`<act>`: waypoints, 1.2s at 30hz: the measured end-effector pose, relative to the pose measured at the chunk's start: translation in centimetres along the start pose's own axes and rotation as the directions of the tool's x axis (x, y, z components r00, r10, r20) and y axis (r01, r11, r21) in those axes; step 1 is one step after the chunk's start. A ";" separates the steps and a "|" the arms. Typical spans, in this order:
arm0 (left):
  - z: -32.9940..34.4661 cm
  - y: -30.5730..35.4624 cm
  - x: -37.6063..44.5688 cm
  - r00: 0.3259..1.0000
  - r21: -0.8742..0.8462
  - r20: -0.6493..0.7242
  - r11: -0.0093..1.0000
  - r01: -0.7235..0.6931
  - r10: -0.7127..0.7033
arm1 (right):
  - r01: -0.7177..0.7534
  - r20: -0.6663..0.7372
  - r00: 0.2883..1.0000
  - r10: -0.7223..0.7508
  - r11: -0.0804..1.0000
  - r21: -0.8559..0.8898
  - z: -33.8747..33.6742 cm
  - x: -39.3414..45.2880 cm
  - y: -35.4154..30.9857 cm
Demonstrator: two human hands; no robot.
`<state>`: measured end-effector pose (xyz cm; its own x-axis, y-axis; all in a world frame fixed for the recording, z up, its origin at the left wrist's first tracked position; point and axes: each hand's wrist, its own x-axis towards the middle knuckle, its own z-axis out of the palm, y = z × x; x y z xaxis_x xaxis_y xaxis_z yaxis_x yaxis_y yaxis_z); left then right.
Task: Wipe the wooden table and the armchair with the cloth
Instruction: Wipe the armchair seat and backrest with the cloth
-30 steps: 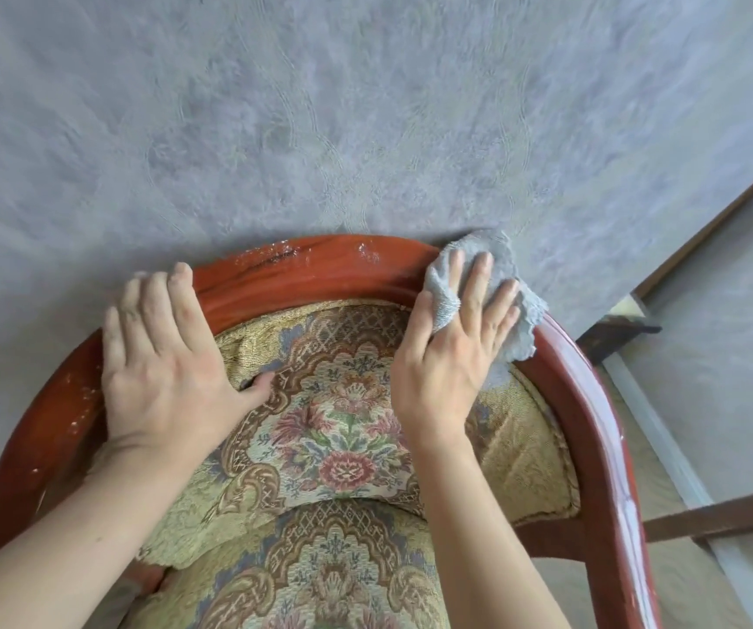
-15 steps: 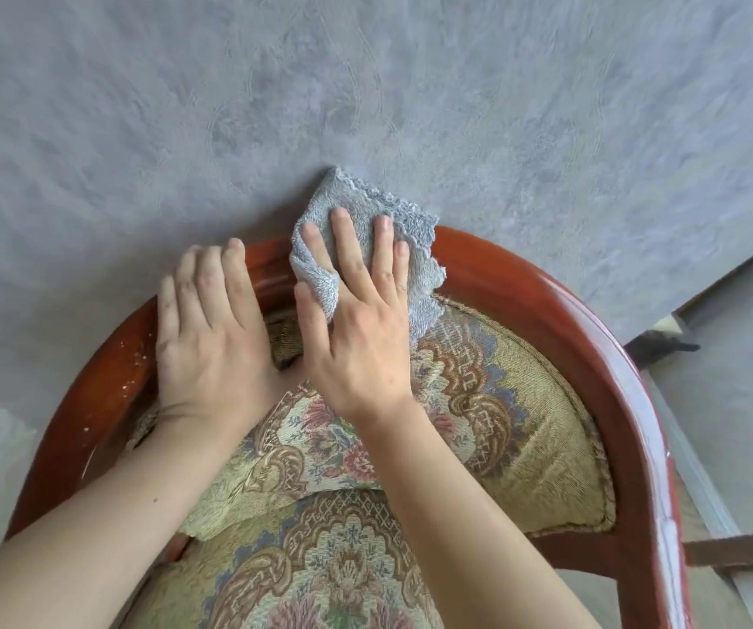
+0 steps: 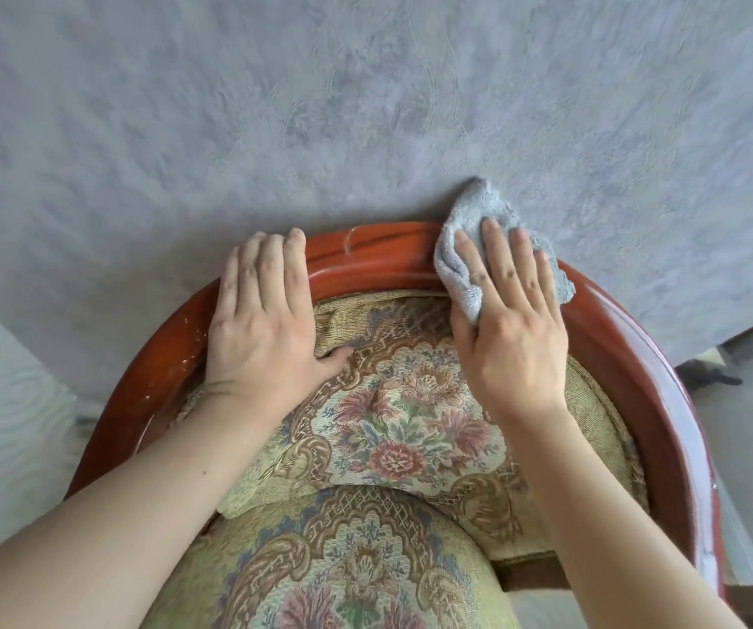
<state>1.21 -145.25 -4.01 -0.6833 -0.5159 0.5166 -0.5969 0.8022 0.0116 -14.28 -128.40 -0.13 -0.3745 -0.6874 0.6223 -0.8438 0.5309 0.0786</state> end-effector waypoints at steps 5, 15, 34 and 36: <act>0.3 0.1 0.0 1.000 0.002 0.003 1.000 0.011 -0.011 | -0.221 -0.011 0.974 0.227 0.957 0.185 0.2 0.2 -2.3; 0.9 0.3 -0.2 0.989 -0.073 -0.134 0.996 0.054 -0.064 | -0.021 0.043 0.999 0.011 0.971 0.240 2.2 2.7 -9.5; 0.3 0.8 -0.1 0.986 -0.041 -0.132 0.994 0.101 -0.106 | -0.138 0.020 0.990 0.140 0.932 0.336 2.6 3.4 -12.2; 0.4 0.5 -0.1 0.991 -0.052 -0.113 0.996 0.072 -0.077 | 0.006 0.039 0.999 -0.015 0.975 0.222 2.3 3.1 -10.1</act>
<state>0.79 -144.87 -4.42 -0.5835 -0.5391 0.6074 -0.6216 0.7778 0.0932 -7.83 -137.04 -0.76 -0.3761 -0.7143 0.5902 -0.9105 0.4030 -0.0925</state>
